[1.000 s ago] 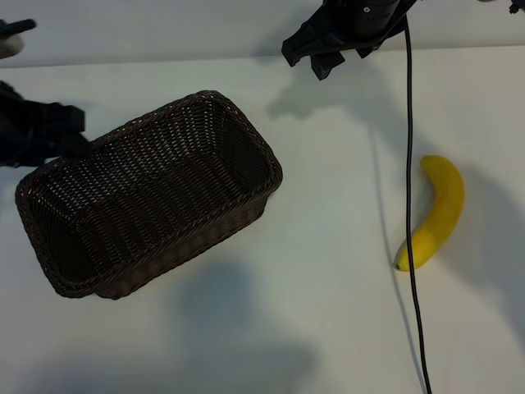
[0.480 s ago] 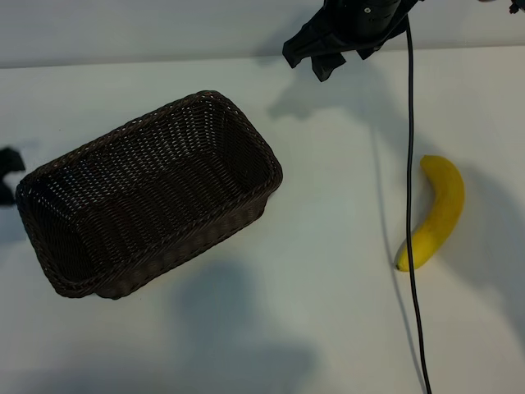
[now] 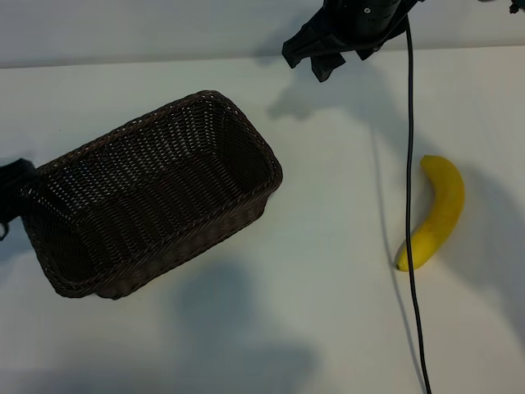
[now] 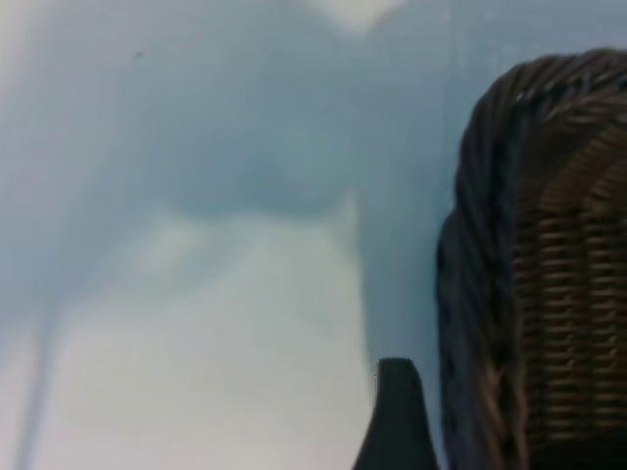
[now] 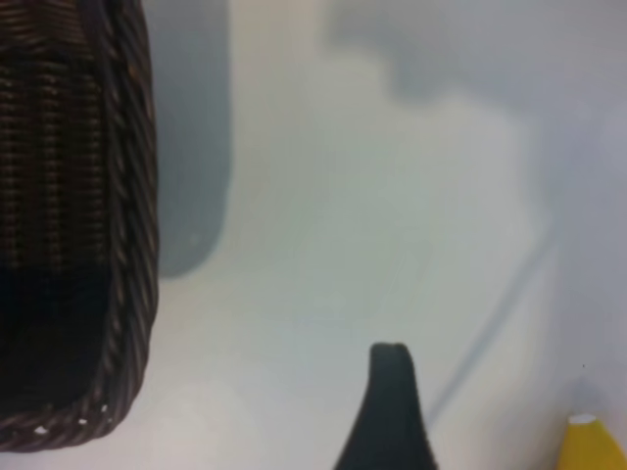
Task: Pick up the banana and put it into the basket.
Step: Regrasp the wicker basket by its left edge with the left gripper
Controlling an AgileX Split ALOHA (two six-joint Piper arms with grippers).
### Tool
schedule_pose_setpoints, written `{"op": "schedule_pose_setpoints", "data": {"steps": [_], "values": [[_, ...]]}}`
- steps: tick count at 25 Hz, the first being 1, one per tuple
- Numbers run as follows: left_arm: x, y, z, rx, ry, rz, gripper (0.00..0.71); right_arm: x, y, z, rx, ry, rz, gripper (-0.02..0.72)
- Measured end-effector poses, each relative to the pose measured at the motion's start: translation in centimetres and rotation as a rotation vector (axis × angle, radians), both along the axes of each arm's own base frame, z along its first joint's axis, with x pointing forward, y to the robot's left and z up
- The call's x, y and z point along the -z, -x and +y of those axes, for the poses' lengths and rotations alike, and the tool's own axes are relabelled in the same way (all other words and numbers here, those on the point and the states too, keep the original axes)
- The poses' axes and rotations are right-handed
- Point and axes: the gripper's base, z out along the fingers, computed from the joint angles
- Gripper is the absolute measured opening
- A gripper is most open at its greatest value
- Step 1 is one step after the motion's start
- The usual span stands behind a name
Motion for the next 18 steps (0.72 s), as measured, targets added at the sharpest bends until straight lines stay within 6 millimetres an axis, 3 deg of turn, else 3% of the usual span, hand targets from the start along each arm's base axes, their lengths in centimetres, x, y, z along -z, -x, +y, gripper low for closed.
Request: {"op": "schedule_pose_setpoints", "data": {"steps": [18], "values": [[5.3,-3.2,-0.2,0.000,0.040,0.129,0.588,0.0,0.0,0.0,-0.005,0.002,0.000,0.549]]}}
